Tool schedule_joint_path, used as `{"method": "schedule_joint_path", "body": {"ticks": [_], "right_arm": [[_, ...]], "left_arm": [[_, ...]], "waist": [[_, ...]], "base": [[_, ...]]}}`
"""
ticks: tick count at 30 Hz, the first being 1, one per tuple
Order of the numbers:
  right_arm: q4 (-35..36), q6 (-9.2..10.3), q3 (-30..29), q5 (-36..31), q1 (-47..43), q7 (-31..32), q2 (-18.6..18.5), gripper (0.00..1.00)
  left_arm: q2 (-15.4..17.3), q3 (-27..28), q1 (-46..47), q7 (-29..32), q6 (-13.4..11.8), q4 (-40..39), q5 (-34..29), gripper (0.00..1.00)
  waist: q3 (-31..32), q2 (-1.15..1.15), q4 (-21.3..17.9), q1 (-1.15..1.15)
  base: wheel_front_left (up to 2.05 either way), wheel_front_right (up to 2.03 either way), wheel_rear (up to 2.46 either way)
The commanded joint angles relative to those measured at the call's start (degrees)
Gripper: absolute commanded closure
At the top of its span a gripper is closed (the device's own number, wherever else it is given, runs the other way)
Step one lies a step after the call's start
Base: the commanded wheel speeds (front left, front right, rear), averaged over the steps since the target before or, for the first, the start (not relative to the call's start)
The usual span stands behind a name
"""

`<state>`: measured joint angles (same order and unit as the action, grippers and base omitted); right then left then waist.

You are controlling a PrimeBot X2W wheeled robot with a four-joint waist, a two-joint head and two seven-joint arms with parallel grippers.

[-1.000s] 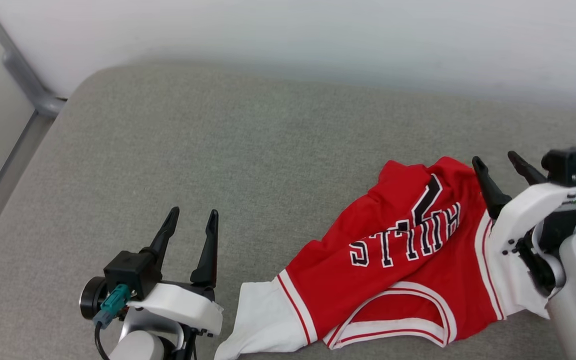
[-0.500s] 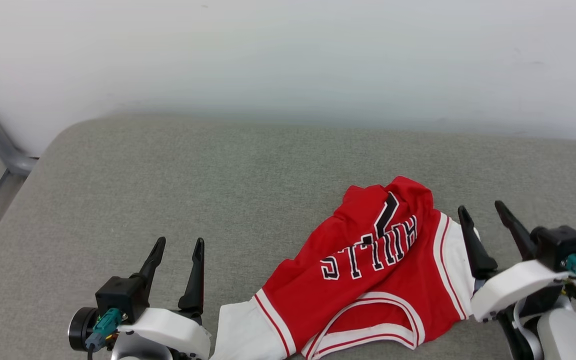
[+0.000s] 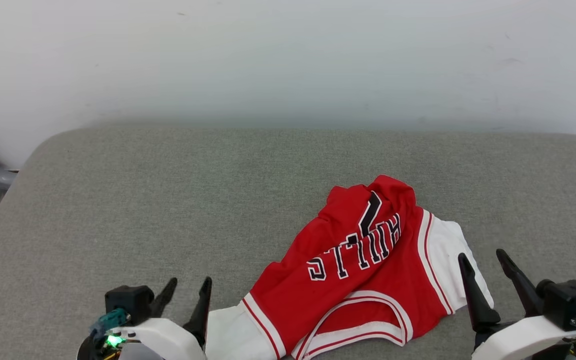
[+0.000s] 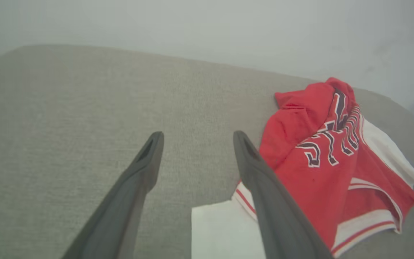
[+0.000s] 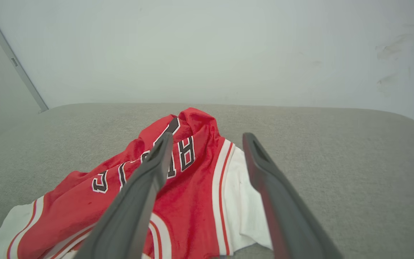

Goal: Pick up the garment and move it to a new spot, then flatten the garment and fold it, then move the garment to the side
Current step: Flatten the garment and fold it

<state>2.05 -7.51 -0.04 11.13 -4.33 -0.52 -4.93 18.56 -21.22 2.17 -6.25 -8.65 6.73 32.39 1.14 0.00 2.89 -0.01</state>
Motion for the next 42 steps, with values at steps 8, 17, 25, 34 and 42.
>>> {"method": "schedule_joint_path", "body": {"ticks": [8,17,25,34,42], "right_arm": [[3.28,0.03,-1.07,-0.30,-2.81,2.21,1.30,0.00],[3.73,0.03,-1.18,0.39,-1.98,2.23,1.85,0.00],[3.83,0.03,-1.65,0.36,-0.66,2.41,2.00,0.00],[1.93,0.03,-3.43,2.81,-0.81,4.78,1.72,0.00],[-6.19,0.03,-9.74,7.41,0.71,14.39,-1.39,0.00]], "left_arm": [[6.85,-4.31,-2.70,30.63,3.81,-3.75,11.69,0.00],[8.32,-5.79,-2.98,39.22,2.58,-2.60,14.53,0.00],[6.08,-8.77,0.56,43.98,4.55,5.36,16.06,0.00],[4.62,-10.11,1.64,42.64,6.57,7.00,15.46,1.00],[5.87,-6.62,2.00,32.22,4.52,1.86,11.50,1.00]], "waist": [[0.02,0.00,-0.54,0.01],[-2.57,0.00,-1.88,0.01],[-5.35,0.00,-2.75,0.01],[-4.53,0.00,-3.08,0.01],[-2.61,0.00,-1.90,0.01]], "base": [[0.00,0.00,0.00],[0.00,0.00,0.00],[0.00,0.00,0.00],[0.00,0.00,0.00],[0.00,0.00,0.00]]}}
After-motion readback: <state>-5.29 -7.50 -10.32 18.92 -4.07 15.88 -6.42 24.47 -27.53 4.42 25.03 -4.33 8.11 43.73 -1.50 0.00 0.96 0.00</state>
